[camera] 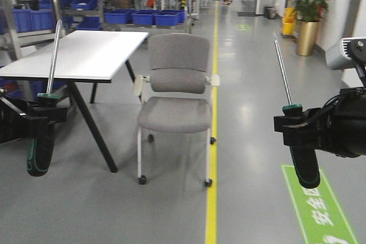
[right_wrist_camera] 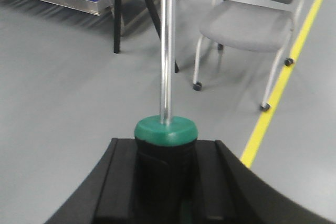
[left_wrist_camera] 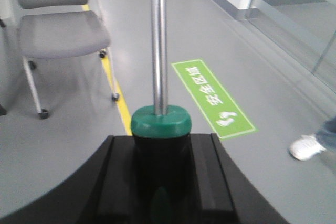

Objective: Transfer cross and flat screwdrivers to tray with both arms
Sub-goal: 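Hold both screwdrivers upright while the base turns away from the table, then hold both screwdrivers while driving along the shelves toward the conveyor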

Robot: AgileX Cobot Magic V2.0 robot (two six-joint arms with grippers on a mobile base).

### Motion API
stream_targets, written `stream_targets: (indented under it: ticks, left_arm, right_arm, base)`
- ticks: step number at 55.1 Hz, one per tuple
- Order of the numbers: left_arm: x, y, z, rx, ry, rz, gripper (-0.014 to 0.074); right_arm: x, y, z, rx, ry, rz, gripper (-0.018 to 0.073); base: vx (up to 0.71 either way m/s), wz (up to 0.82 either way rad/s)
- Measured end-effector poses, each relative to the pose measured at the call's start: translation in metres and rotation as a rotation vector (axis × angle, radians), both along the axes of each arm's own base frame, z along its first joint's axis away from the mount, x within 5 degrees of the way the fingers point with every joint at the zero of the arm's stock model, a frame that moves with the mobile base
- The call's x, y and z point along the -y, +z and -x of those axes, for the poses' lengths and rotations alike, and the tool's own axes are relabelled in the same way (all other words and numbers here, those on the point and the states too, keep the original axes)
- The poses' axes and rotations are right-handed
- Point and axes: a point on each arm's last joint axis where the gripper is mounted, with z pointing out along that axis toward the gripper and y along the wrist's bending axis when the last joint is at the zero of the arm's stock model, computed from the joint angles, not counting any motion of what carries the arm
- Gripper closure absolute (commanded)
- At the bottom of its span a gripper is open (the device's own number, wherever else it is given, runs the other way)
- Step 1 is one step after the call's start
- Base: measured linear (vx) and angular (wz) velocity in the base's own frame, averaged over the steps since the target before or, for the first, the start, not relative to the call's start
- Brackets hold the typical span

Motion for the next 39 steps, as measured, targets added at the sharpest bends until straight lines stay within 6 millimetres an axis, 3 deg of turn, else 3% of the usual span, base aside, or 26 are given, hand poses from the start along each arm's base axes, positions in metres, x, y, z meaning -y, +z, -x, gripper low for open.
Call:
stream_targets:
  ticks: [39]
  left_arm:
    - [0.0000, -0.0001, 0.0000, -0.001, -0.001, 0.000, 0.0596]
  right_arm:
    - [0.0000, -0.0001, 0.0000, -0.001, 0.000, 0.001, 0.0567]
  base:
    - [0.53, 0.61]
